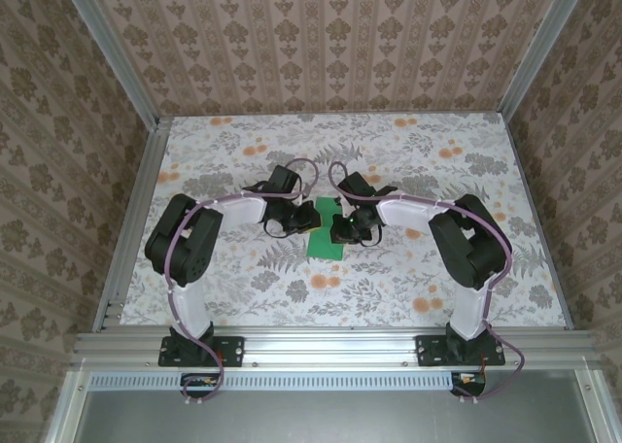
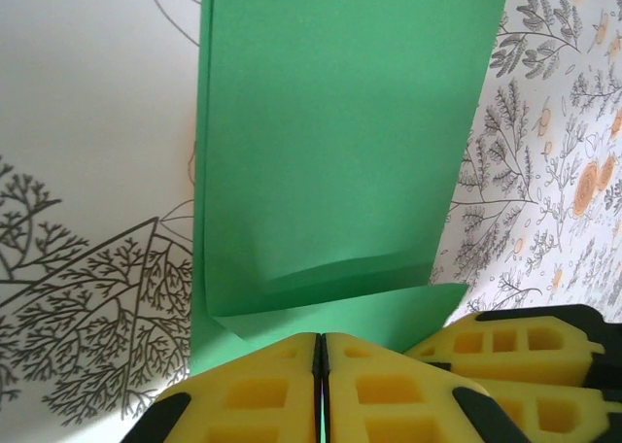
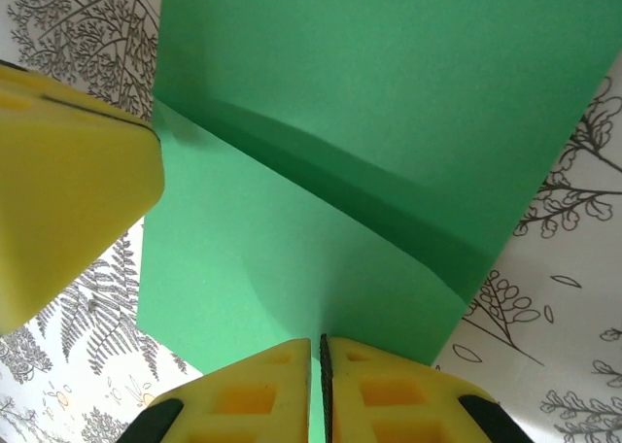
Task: Fold a paper plane with a square sheet of paper (pick it up from the middle)
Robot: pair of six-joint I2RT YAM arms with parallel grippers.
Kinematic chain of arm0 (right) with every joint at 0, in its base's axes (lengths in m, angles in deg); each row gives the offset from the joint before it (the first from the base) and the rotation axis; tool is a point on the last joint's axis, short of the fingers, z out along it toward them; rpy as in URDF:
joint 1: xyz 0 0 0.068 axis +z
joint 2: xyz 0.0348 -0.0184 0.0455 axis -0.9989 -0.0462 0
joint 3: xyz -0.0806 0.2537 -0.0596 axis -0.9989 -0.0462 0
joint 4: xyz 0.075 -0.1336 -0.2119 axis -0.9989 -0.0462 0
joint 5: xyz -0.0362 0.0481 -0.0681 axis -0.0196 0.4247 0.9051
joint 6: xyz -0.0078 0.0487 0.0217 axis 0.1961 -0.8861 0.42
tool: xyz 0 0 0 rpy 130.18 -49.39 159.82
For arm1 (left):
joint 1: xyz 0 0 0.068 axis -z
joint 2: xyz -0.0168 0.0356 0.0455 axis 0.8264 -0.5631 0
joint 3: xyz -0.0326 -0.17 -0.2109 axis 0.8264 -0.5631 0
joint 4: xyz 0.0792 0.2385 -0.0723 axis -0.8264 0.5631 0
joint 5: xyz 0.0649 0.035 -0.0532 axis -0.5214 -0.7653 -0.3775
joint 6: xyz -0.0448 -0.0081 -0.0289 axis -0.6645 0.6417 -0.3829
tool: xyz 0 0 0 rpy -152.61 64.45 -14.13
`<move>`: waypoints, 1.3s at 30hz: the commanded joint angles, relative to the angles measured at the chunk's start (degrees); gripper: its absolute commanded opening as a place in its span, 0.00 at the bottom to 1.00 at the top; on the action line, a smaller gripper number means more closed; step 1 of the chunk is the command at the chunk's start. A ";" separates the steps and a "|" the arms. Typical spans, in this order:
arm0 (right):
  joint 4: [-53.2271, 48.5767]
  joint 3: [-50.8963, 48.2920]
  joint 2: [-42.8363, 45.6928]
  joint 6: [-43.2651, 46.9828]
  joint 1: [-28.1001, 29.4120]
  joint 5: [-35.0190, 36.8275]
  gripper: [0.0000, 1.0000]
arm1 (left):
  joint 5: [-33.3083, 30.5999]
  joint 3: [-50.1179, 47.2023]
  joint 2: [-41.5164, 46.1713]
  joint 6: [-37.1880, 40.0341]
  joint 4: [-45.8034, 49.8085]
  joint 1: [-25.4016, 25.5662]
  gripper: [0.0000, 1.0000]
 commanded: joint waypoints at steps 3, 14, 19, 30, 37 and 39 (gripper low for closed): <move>-1.63 1.17 -0.79 -0.77 0.08 0.81 0.13 | 1.29 1.65 -3.33 -0.91 -0.72 0.98 0.11; 2.06 0.88 -0.64 0.27 0.14 -6.91 0.13 | -1.39 1.85 -4.55 -1.89 0.81 1.07 0.10; 1.15 1.60 -2.33 0.67 0.25 -7.01 0.13 | -2.74 2.05 -4.68 -2.10 2.47 1.07 0.10; -4.07 2.66 -4.78 2.94 0.36 -4.04 0.13 | -5.57 3.65 -6.07 -2.27 7.46 1.24 0.10; -6.58 0.64 -3.34 5.50 0.29 -4.84 0.12 | -8.39 4.71 -7.01 -2.73 11.32 1.24 0.10; -7.26 -0.18 -2.47 6.45 0.29 -5.62 0.12 | -8.80 4.66 -7.19 -2.82 11.70 1.24 0.10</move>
